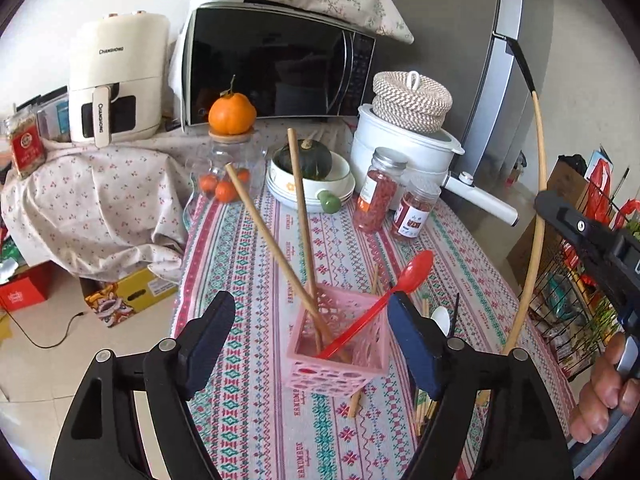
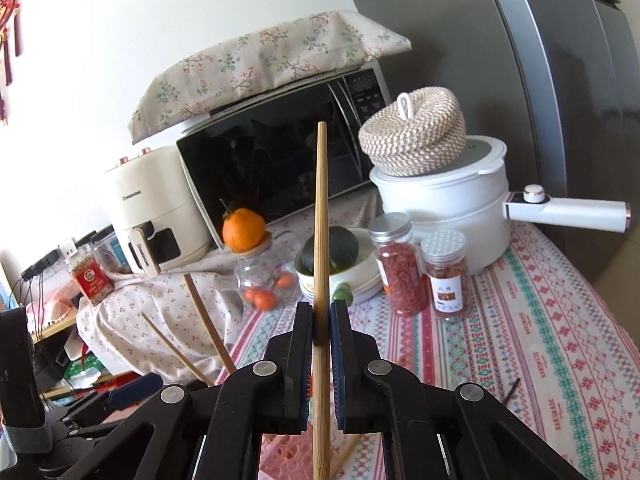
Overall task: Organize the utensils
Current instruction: 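Lift the wooden chopstick into the pink basket and open the left tool, then lower the held wooden chopstick into the pink basket and open the right tool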
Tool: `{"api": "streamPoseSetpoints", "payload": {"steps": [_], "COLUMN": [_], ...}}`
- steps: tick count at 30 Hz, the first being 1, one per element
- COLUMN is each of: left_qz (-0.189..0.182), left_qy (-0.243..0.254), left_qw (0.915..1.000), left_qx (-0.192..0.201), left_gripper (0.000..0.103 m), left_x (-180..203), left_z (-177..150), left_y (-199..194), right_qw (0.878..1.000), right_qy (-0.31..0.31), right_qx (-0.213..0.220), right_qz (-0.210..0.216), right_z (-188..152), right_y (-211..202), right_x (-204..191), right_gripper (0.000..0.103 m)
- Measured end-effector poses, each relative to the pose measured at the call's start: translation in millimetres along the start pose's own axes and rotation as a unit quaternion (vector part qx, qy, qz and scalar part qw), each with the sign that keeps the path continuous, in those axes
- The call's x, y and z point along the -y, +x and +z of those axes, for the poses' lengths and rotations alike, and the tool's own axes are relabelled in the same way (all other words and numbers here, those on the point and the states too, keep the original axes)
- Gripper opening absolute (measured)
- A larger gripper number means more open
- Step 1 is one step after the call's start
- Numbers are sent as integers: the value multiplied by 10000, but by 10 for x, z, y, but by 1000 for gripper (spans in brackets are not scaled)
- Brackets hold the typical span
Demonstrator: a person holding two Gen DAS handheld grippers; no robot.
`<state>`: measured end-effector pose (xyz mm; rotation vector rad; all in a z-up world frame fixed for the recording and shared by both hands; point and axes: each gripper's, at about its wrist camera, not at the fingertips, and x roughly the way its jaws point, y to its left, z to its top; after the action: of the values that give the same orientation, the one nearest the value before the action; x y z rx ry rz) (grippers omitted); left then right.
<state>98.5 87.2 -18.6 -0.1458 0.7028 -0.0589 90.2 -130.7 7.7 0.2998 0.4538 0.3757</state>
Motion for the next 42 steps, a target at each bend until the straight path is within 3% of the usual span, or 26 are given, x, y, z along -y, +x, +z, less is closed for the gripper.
{"api": "streamPoseSetpoints", "payload": {"steps": [9, 18, 23, 26, 28, 30, 32, 37, 42], "left_qz": [431, 463, 446, 488, 512, 523, 481, 459, 294], "left_qy": [-133, -307, -237, -229, -239, -255, -261, -115, -163], "left_qw": [9977, 9963, 9964, 9958, 9955, 9951, 9952, 9953, 9944], "left_qx": [-500, -659, -686, -735, -767, -798, -814, -842, -1005], "left_gripper": [91, 92, 92, 92, 93, 94, 95, 103, 103], "left_x": [-408, -714, -711, -711, -708, -694, -666, -526, -387], "left_z": [-155, -253, -262, -260, -263, -262, -256, -262, -273], "left_y": [-106, -141, -134, -102, -85, -79, -77, -50, 28], "right_qw": [9986, 9946, 9917, 9939, 9952, 9961, 9965, 9979, 9973], "right_qy": [314, 58, -95, -89, -81, -62, -17, 21, 87], "right_qx": [413, 914, 958, 764, 673, 656, 648, 386, 153], "right_qz": [-31, -494, -857, -791, -709, -593, -534, -518, -720], "right_z": [-31, -106, -194, -253, -269, -246, -207, -117, -41], "right_y": [242, 470, 648, 733, 730, 682, 608, 464, 311], "right_x": [-336, -692, -762, -756, -759, -759, -735, -562, -283], "right_gripper": [7, 7, 7, 9, 17, 45, 64, 77, 91]}}
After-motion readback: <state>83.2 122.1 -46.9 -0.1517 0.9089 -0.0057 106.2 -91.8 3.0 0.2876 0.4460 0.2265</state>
